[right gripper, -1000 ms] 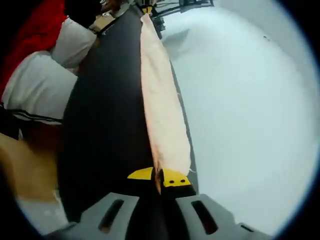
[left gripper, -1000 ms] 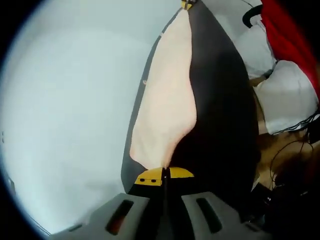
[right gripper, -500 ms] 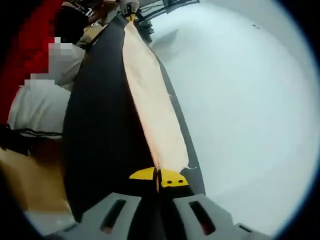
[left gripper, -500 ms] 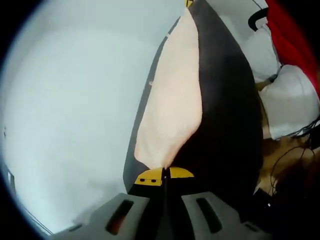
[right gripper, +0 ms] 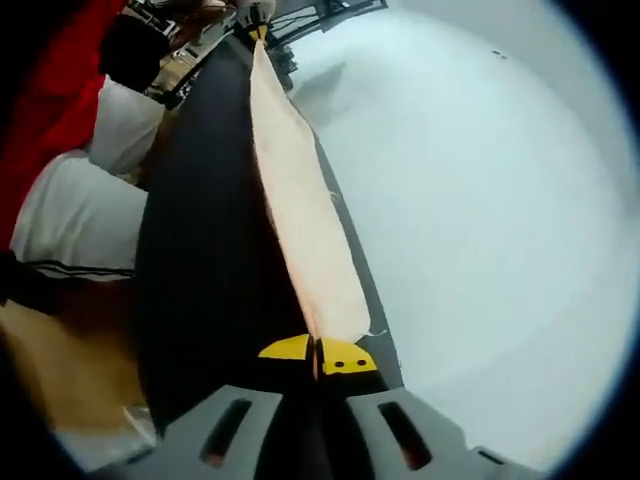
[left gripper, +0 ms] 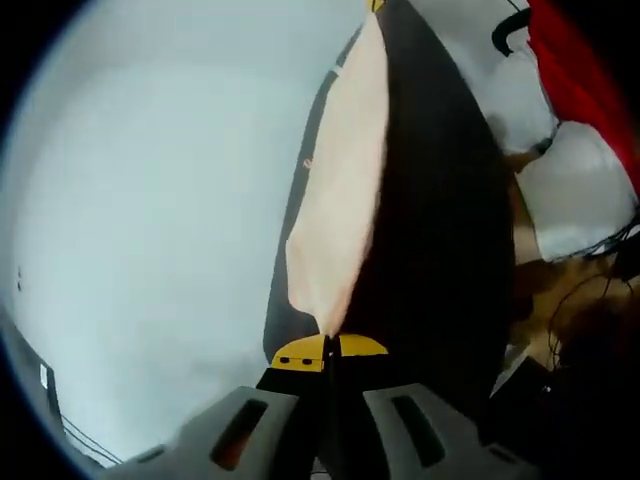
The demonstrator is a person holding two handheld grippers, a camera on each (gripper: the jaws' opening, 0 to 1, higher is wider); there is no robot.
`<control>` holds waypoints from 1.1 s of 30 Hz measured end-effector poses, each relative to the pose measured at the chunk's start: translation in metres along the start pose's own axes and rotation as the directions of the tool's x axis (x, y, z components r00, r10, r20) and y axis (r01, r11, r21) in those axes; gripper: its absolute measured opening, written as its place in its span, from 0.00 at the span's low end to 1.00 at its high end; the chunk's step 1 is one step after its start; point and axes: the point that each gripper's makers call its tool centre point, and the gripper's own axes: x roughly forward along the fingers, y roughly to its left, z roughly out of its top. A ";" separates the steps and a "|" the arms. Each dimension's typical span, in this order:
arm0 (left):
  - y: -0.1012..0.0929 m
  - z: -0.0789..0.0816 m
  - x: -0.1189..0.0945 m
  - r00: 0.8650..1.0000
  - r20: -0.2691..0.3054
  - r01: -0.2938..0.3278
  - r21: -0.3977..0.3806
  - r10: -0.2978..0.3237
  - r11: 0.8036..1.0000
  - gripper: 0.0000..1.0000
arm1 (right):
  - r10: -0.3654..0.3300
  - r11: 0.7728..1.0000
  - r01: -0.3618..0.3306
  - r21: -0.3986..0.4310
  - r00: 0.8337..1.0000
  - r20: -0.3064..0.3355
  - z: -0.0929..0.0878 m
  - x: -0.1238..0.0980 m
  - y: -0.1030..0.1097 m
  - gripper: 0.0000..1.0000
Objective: Fold the towel on the table until its edges align and the towel forms a compact rectangular stack.
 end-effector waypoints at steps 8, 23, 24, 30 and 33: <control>-0.004 0.001 0.005 1.000 0.015 0.009 -0.017 -0.009 1.000 0.00 | 0.103 0.994 -0.102 0.027 0.994 -0.039 -0.018 0.005 0.022 0.07; -0.013 -0.003 0.011 0.999 0.007 0.031 -0.033 -0.031 0.999 0.00 | 0.057 0.973 -0.066 -0.222 0.997 -0.046 -0.022 0.005 0.018 0.00; -0.012 -0.004 0.010 1.000 0.003 0.031 -0.028 -0.031 0.999 0.00 | 0.057 0.978 -0.064 -0.199 0.997 -0.044 -0.017 0.001 0.012 0.00; 0.018 0.005 -0.011 0.999 0.018 -0.028 -0.100 0.030 0.995 0.00 | 0.083 0.996 -0.084 0.013 0.995 0.054 0.022 -0.030 -0.022 0.00; 0.038 0.013 -0.025 0.998 0.030 -0.051 -0.125 0.055 0.991 0.00 | 0.129 0.981 -0.138 0.135 0.989 0.071 0.028 -0.040 -0.034 0.00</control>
